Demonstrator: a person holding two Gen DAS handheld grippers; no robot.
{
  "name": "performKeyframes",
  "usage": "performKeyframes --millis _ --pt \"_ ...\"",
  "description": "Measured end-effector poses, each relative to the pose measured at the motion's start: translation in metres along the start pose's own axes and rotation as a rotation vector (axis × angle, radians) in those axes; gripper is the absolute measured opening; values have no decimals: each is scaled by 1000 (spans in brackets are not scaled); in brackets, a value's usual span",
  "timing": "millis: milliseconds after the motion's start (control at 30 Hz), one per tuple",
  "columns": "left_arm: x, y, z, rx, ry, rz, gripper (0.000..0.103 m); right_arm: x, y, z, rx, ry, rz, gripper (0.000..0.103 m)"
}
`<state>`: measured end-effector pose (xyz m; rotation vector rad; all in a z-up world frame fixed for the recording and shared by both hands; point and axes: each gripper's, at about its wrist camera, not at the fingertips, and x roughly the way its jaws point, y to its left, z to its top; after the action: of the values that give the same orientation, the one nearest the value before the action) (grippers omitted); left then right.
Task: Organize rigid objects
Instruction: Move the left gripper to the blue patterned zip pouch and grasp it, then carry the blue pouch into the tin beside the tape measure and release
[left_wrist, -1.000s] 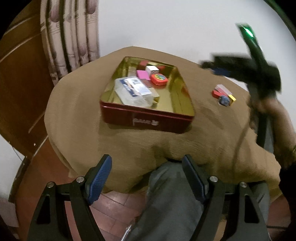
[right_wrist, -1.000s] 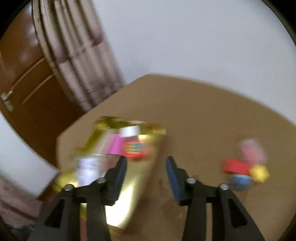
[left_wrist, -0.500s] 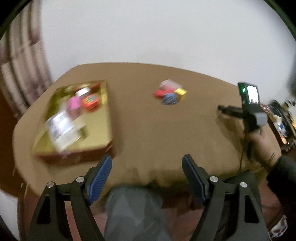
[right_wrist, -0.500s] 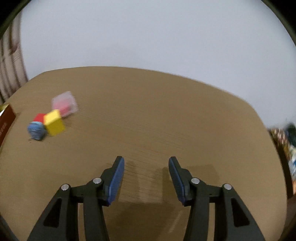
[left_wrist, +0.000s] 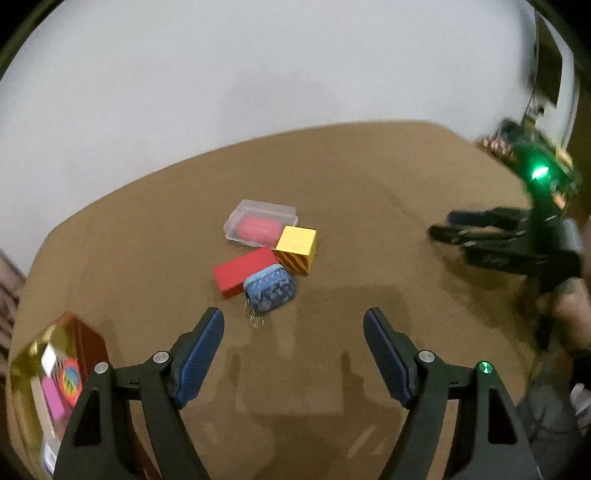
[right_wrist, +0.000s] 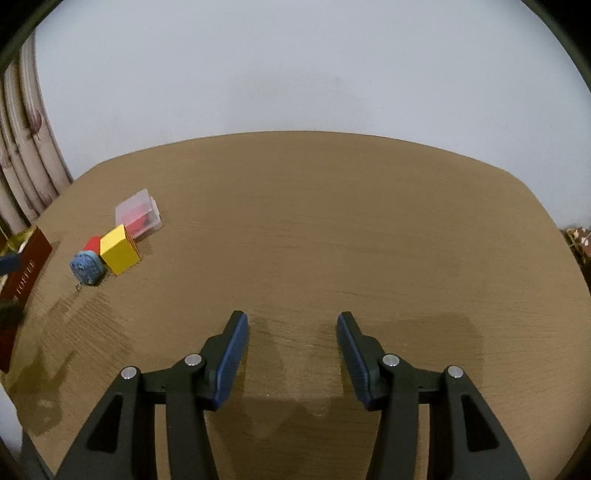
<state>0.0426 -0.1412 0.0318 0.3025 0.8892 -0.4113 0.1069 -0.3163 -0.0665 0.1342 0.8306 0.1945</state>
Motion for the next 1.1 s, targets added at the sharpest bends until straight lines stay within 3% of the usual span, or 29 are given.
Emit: performKeyframes --millis 267,400,633,800,867,967,1100 --pt "39 6 21 7 74 -9 70 -4 -10 1 64 -9 68 52" --pt "50 18 19 -81 109 -19 70 -11 -16 -1 66 -8 94 52" --pt "58 43 9 -361 156 -59 69 -15 -22 -3 72 -1 116 53" --pt "62 42 6 -388 158 -30 69 -15 -23 -4 77 2 129 53" --pt "66 39 6 -385 167 -27 65 -22 -28 -6 80 2 131 53" --pt "71 35 9 -357 162 19 39 -23 -28 -7 82 6 132 53" --pt "68 33 8 -363 155 17 38 -24 -29 -8 85 10 128 53"
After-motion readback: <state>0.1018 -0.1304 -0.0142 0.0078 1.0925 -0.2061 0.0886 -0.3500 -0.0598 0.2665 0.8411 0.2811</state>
